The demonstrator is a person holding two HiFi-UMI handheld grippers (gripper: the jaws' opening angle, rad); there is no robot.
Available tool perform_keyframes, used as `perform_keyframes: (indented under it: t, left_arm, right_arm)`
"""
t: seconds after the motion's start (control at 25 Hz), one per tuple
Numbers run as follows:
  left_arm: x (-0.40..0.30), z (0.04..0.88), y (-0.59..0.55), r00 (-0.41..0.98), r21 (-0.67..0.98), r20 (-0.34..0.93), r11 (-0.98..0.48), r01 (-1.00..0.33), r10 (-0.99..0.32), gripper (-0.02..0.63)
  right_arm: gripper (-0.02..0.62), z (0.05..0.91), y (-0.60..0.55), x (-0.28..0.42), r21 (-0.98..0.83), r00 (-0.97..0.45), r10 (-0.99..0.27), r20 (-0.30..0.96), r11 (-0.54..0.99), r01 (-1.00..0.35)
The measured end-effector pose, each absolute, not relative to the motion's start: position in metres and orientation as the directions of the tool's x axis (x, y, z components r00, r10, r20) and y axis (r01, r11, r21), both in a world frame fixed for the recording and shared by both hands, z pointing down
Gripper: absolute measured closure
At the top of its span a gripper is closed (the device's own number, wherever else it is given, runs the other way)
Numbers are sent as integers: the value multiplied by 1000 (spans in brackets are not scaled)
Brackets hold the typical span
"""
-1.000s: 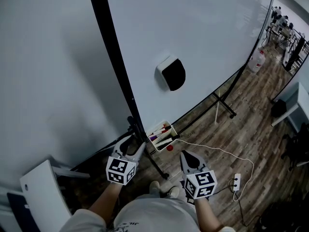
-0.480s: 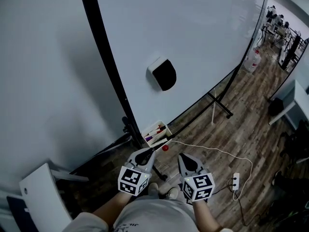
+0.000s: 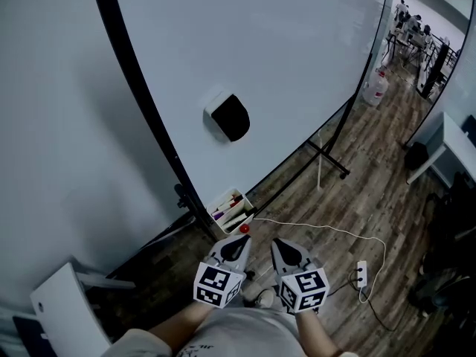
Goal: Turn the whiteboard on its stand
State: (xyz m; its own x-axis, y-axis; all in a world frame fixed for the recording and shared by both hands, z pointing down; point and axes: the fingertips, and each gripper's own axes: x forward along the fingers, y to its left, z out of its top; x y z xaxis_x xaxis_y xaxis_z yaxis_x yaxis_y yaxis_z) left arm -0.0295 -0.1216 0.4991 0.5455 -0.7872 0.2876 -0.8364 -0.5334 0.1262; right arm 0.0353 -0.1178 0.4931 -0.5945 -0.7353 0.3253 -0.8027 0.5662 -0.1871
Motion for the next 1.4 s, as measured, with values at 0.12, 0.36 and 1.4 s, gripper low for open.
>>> perform_keyframes:
  t: [0.12, 0.36, 1.4]
  left_arm:
    - [-27, 498, -122, 542, 124, 286, -530, -839, -791, 595]
    - [-28, 497, -122, 531, 114, 294, -523, -845, -795, 595]
    - [-16, 495, -116, 539, 62, 310, -549, -833, -783, 595]
  right_arm:
    - [589, 493, -115, 35, -184, -598, -732, 327, 571, -800]
    - [589, 493, -114, 37, -179, -593, -734, 332, 568, -803]
    - [589, 493, -108, 40, -155, -594, -727, 343, 580, -800]
